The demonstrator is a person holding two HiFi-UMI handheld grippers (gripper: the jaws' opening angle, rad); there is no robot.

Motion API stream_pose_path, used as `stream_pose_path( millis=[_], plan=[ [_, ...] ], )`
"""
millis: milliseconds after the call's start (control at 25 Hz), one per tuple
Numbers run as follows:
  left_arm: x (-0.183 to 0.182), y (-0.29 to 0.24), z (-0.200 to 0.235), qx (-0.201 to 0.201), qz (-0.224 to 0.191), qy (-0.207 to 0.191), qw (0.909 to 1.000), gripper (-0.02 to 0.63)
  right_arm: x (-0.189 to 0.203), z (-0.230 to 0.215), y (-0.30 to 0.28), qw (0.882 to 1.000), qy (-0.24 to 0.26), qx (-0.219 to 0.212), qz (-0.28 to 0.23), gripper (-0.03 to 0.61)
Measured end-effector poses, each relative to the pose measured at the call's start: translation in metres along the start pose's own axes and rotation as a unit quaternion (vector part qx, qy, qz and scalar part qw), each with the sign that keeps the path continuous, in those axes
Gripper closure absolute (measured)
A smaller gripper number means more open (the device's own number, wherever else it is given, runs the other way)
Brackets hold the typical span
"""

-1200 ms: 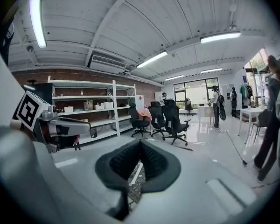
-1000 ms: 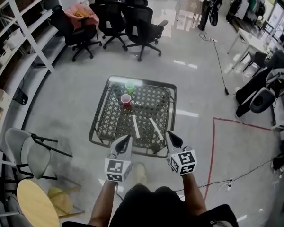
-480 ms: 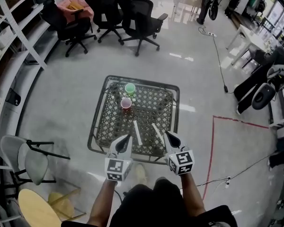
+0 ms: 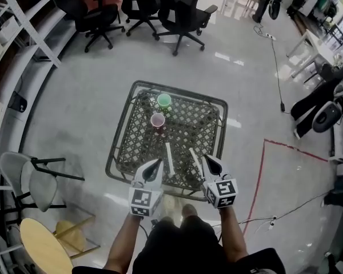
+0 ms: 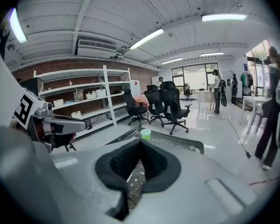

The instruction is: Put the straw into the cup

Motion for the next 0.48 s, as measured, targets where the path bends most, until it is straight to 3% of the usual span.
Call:
stream_pose_path(
  millis=[480],
  plan=[
    [0.037, -0.075, 0.007, -0.005, 0.060, 0.038, 0.9975, 0.607, 0.030, -0.040, -0.084, 0.996, 0.014, -0.036, 0.074, 0.577]
  ],
)
Point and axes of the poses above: the fingertips, and each gripper's own axes: y backward along the fingers, z to its left, x out of its underside, the point moved 7 cm from there along y, backward along the fingers, and after that the axes turned 14 degrees about z, right-handed, at the moved point
